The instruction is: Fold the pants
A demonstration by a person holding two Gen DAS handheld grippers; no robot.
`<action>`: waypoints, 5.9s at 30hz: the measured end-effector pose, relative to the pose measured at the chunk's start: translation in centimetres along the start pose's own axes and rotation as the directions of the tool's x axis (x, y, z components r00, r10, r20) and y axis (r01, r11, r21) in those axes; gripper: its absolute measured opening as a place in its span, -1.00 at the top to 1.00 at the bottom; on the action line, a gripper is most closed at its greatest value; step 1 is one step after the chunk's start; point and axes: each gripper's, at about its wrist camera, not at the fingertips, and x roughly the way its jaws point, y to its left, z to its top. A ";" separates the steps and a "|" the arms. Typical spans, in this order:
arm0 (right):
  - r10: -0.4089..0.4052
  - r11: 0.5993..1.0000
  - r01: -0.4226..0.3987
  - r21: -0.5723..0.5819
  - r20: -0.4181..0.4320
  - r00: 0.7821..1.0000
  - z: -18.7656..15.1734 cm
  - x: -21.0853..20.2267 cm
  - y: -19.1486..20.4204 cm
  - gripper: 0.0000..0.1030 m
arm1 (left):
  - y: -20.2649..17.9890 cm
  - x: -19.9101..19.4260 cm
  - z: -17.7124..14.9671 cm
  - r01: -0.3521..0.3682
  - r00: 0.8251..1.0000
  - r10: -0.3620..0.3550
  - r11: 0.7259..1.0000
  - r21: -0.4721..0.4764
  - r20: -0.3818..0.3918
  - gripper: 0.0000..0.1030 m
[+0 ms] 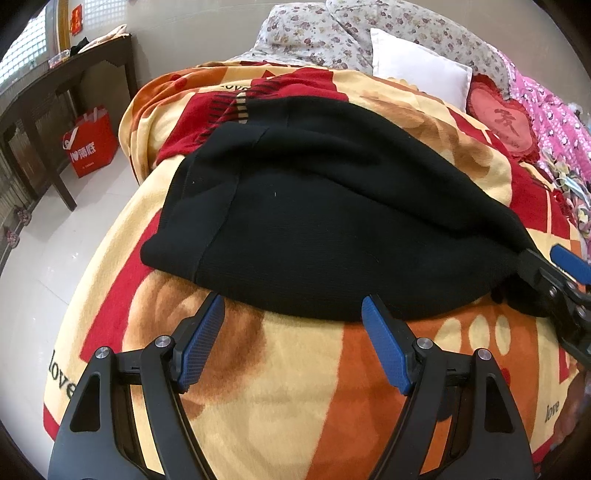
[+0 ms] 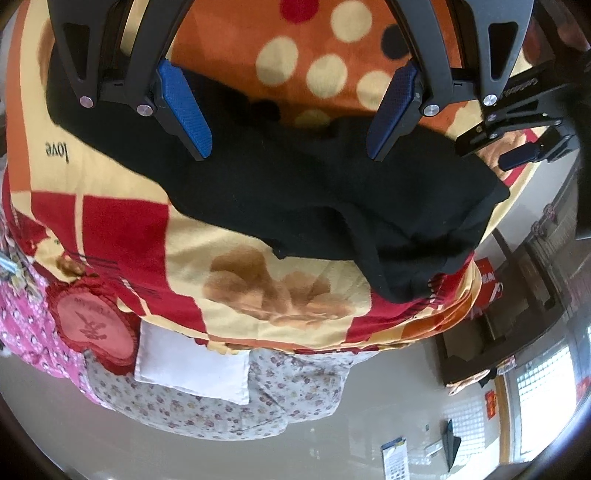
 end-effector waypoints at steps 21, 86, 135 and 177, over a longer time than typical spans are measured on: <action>-0.104 0.994 0.105 -0.006 0.118 0.988 9.3 5.8 -4.2 0.88 | 0.3 2.0 1.2 0.012 0.999 -0.012 1.000 -0.009 -0.048 -0.50; 0.201 0.941 -0.169 0.292 -0.084 0.976 -4.0 0.6 -15.9 0.22 | 5.5 2.6 1.6 0.031 0.995 -0.051 0.974 -0.226 -0.085 -0.50; 0.086 0.900 -0.035 0.435 -0.097 0.992 -10.9 -3.9 -22.2 0.16 | 4.2 3.2 2.2 0.069 0.991 -0.091 0.977 -0.204 -0.102 -0.59; 0.088 0.886 -0.159 0.435 0.179 0.980 -10.0 -12.8 -23.6 0.88 | 8.3 -0.3 0.0 0.123 0.988 -0.143 0.959 -0.255 -0.060 0.19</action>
